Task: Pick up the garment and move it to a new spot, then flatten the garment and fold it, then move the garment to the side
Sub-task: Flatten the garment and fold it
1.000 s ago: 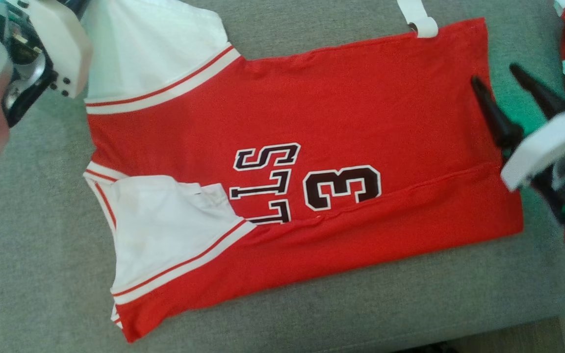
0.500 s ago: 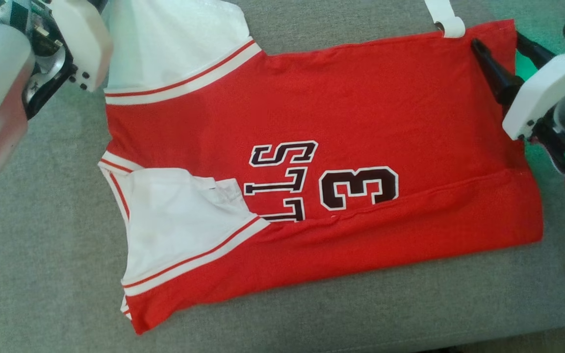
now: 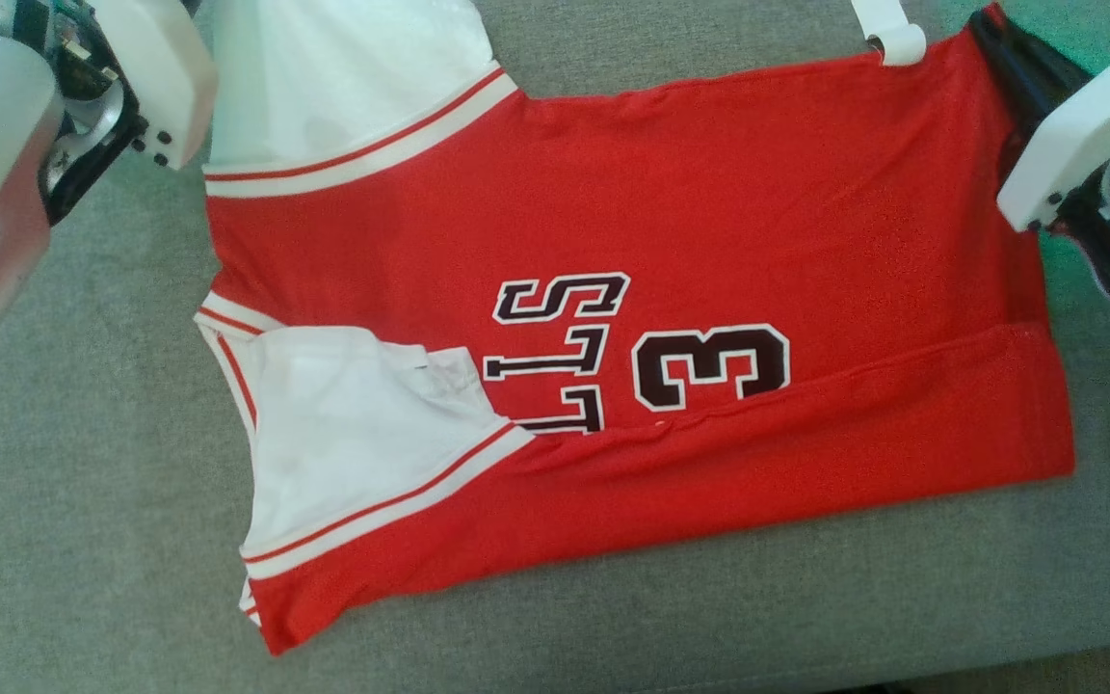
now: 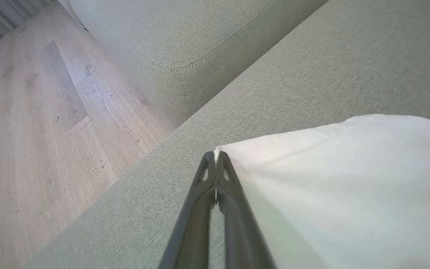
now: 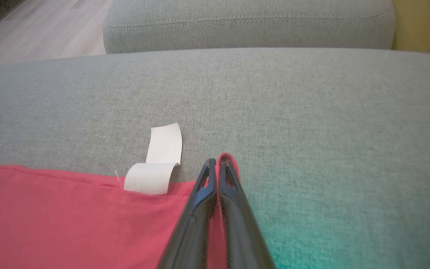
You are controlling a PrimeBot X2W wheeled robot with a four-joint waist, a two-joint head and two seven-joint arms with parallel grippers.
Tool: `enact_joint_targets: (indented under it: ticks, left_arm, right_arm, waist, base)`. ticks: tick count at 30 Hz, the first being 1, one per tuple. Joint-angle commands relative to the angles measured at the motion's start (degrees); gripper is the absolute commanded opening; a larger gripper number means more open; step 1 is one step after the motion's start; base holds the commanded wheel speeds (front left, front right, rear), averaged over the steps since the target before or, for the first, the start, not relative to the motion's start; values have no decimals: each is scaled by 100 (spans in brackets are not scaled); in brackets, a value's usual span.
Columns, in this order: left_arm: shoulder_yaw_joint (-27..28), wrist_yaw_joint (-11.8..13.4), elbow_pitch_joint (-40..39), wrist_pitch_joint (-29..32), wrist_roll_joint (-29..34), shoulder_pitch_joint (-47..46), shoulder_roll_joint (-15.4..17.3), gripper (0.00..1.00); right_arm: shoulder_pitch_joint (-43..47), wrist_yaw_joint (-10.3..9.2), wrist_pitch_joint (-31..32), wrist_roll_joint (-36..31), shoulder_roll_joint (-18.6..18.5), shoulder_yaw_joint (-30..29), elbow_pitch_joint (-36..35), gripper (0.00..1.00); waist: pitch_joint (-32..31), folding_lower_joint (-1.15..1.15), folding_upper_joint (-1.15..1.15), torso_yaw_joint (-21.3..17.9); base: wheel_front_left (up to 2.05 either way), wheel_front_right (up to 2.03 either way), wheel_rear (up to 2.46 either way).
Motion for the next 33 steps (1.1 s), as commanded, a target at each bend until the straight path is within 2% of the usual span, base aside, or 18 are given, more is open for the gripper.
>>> enact_joint_targets:
  ticks: [1, 7, 12, 19, 25, 30, 33]
  left_arm:
    - [182, 11, 7, -100, 8, -428, 199, 0]
    - [192, 19, 241, -742, 250, -706, 153, 0]
    - [386, 200, 560, -1564, 370, -961, -12, 0]
    - [433, 87, 660, -1832, 183, -651, -155, 0]
    - [494, 65, 219, -1954, 97, -103, -85, 0]
    - [692, 224, -397, -1974, 106, 476, 121, 0]
    - [742, 341, -865, -1976, 57, 1066, 378, 0]
  right_arm:
    - [-72, 37, -106, 42, -147, 16, -113, 0]
    - [-355, 37, -462, 92, -192, -80, 42, 0]
    - [-562, 37, -712, 150, -232, -202, 163, 0]
    - [-246, 37, -668, 488, -354, -182, 69, 0]
    - [420, 37, -743, 776, -619, -313, -160, 0]
    - [960, 37, -803, 904, -776, -463, -430, 0]
    - [1380, 37, -825, 931, -853, -572, -667, 0]
  waist:
    - [6, 0, 0, 3]
    - [17, 0, 0, 22]
    - [-76, 0, 0, 81]
    - [-352, 0, 0, 284]
    - [-627, 0, 0, 559]
    - [-852, 0, 0, 673]
    - [-995, 0, 0, 695]
  base:
    - [0, 0, 0]
    - [0, 0, 0]
    - [0, 0, 0]
    - [0, 0, 0]
    - [0, 0, 0]
    - [0, 0, 0]
    - [0, 0, 0]
